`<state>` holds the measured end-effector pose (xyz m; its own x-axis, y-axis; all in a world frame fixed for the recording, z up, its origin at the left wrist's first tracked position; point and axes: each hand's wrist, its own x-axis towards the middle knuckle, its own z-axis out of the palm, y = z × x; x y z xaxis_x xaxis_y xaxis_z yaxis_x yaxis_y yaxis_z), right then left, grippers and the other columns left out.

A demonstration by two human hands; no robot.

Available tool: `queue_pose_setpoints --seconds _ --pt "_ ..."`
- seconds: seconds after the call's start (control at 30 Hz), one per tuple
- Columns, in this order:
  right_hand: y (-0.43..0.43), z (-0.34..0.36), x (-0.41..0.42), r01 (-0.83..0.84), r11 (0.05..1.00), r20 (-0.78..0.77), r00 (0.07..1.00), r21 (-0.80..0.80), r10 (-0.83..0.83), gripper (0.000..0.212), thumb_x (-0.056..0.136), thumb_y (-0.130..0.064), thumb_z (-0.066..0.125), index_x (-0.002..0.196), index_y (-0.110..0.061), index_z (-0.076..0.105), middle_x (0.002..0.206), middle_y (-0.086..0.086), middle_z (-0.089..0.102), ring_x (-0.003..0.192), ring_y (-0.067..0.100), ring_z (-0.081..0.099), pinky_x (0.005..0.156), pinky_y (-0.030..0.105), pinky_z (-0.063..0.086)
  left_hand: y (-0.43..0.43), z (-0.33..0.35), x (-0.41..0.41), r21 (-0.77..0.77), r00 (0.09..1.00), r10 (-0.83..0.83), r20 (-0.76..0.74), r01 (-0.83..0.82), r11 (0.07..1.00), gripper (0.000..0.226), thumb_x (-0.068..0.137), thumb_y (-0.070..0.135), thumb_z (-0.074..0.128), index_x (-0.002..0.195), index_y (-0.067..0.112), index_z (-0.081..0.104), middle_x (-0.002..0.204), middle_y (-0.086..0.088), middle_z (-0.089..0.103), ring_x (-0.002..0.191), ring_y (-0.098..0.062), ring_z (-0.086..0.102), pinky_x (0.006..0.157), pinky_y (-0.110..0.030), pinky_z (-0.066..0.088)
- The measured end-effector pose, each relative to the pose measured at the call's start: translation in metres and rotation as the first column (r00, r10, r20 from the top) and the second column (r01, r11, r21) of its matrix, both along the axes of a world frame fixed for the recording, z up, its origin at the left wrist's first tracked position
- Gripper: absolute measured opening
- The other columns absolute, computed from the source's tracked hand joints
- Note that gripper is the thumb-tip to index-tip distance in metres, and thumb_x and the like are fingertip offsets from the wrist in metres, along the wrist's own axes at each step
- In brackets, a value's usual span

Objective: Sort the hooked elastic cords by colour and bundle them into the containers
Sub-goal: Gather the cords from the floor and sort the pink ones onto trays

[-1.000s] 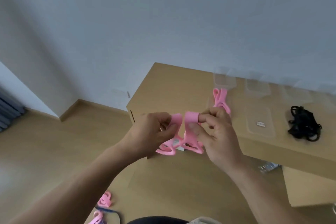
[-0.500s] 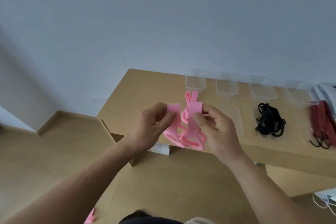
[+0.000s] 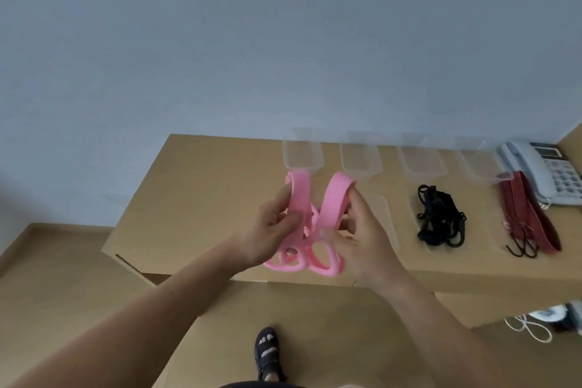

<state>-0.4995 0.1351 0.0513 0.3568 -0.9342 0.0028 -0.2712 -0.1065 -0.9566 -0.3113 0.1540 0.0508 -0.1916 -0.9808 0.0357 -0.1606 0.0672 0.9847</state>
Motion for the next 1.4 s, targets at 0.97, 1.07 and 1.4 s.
queue_pose_setpoints --seconds 0.97,1.07,1.4 --pt "-0.124 -0.072 -0.02 0.361 0.892 -0.134 0.932 0.271 -0.337 0.014 0.095 -0.01 0.057 0.1 -0.022 0.061 0.09 -0.008 0.067 0.076 0.003 0.063 0.062 0.015 0.05 -0.165 -0.114 -0.016 0.284 0.783 -0.162 0.601 -0.019 0.959 0.085 0.086 0.008 0.061 0.154 0.029 0.015 0.088 -0.001 0.06 0.069 -0.016 0.056 0.058 -0.025 0.044" --pt "-0.13 -0.078 -0.026 0.318 0.903 -0.168 0.945 0.289 -0.279 0.014 0.095 -0.011 0.056 0.101 -0.023 0.061 0.092 -0.006 0.068 0.079 0.013 0.065 0.064 0.025 0.053 -0.162 -0.121 -0.02 0.142 0.657 -0.12 0.744 0.02 0.99 0.095 0.085 0.019 0.065 0.157 0.025 0.003 0.111 -0.003 0.058 0.097 -0.024 0.051 0.088 -0.034 0.043" --pt "-0.153 -0.097 -0.038 0.23 0.918 -0.198 0.965 0.322 -0.172 0.011 0.093 -0.017 0.056 0.094 -0.027 0.059 0.092 -0.004 0.066 0.083 0.018 0.064 0.07 0.035 0.053 -0.15 -0.142 -0.025 0.08 0.495 -0.053 0.867 -0.035 0.996 0.054 0.095 0.039 0.038 0.145 0.021 0.043 0.147 -0.004 0.037 0.13 -0.026 0.034 0.109 -0.038 0.029"
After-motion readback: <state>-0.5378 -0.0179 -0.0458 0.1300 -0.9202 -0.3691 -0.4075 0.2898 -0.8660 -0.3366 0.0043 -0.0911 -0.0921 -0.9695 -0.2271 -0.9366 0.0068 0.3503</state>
